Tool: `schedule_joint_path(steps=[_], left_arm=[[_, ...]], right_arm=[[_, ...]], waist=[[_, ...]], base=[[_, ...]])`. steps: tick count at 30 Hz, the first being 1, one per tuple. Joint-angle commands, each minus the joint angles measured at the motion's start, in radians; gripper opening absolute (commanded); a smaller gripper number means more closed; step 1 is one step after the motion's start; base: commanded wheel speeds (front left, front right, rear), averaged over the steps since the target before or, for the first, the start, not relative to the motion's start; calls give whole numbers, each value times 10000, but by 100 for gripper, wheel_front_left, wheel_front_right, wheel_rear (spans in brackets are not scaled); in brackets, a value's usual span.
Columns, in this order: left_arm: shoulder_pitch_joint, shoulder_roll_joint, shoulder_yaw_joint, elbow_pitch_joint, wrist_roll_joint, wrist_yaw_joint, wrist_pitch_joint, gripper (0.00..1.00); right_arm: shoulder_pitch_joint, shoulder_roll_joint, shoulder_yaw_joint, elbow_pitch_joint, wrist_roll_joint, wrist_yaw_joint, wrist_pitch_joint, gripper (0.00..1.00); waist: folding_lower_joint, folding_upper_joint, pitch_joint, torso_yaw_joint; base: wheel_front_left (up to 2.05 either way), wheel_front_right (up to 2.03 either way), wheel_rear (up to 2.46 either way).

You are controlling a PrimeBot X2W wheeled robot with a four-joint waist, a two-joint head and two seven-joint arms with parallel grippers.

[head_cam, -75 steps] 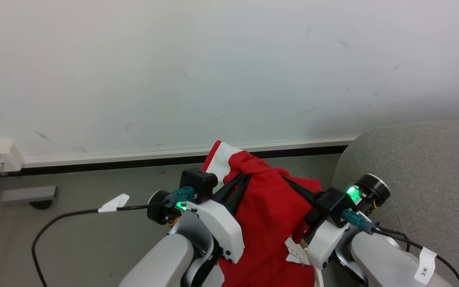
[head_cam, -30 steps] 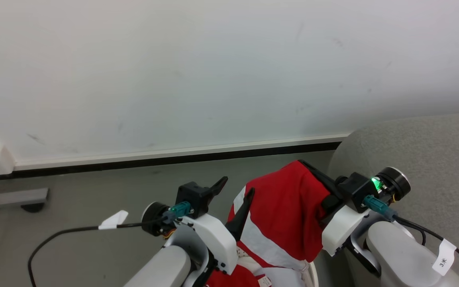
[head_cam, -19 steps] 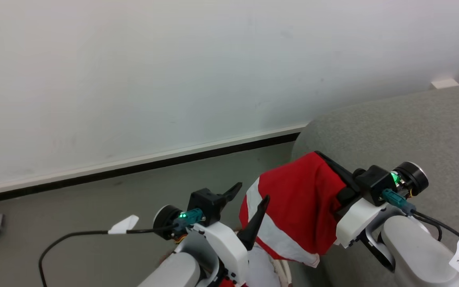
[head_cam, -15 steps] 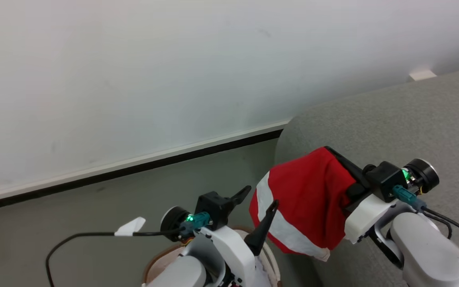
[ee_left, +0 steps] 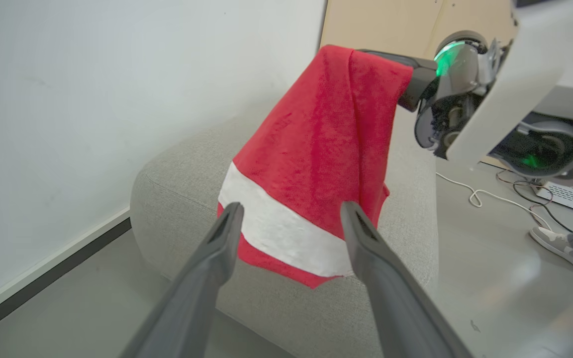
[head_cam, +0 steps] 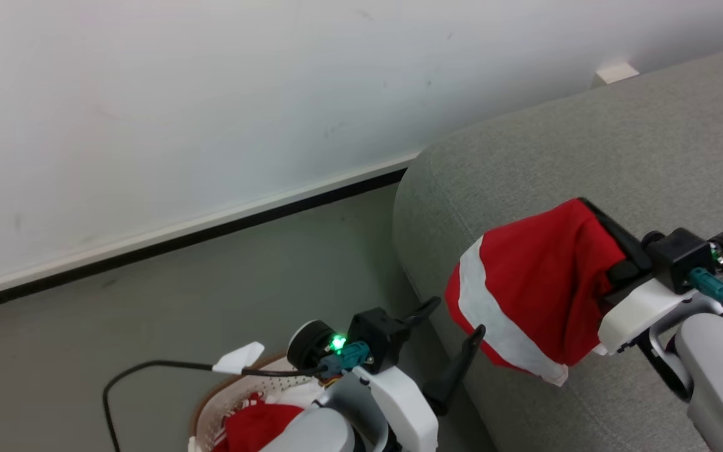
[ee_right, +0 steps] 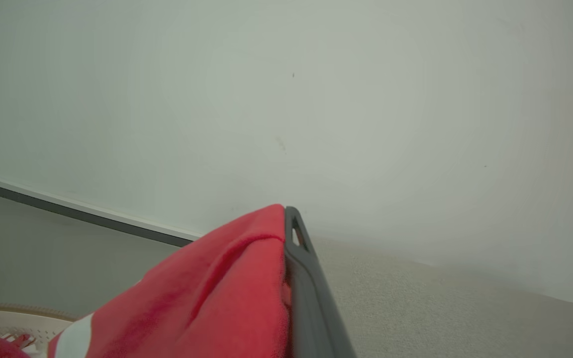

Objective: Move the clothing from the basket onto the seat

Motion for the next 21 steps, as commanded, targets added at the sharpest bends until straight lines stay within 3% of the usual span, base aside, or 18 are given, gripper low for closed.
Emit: schedule_joint_path(steps=[1, 9, 17, 21], left_arm=[[-137, 34, 0, -53, 104, -22, 34, 100], [-1350, 143, -182, -373, 603, -256, 339, 100], [-2779, -44, -164, -374, 1008, -439, 140, 100], [-3261, -175, -113, -252, 1036, -431, -98, 100]], right_arm=[[-153, -47, -118, -72, 20, -21, -2, 0], [-1603, -679, -1287, 222, -74, -21, 0, 0], [-4362, -2333, -2989, 1325, 191, -23, 585, 0], [-5291, -2947, -4141, 2447, -372, -21, 810, 0]], waist=[[-1, -1, 393, 147], [-1, -1, 2631, 1081], [-1, -1, 4739, 2312], [-1, -1, 5435, 2803]], base=[[0, 0, 0], [0, 0, 0], [0, 0, 0], [0, 0, 0]])
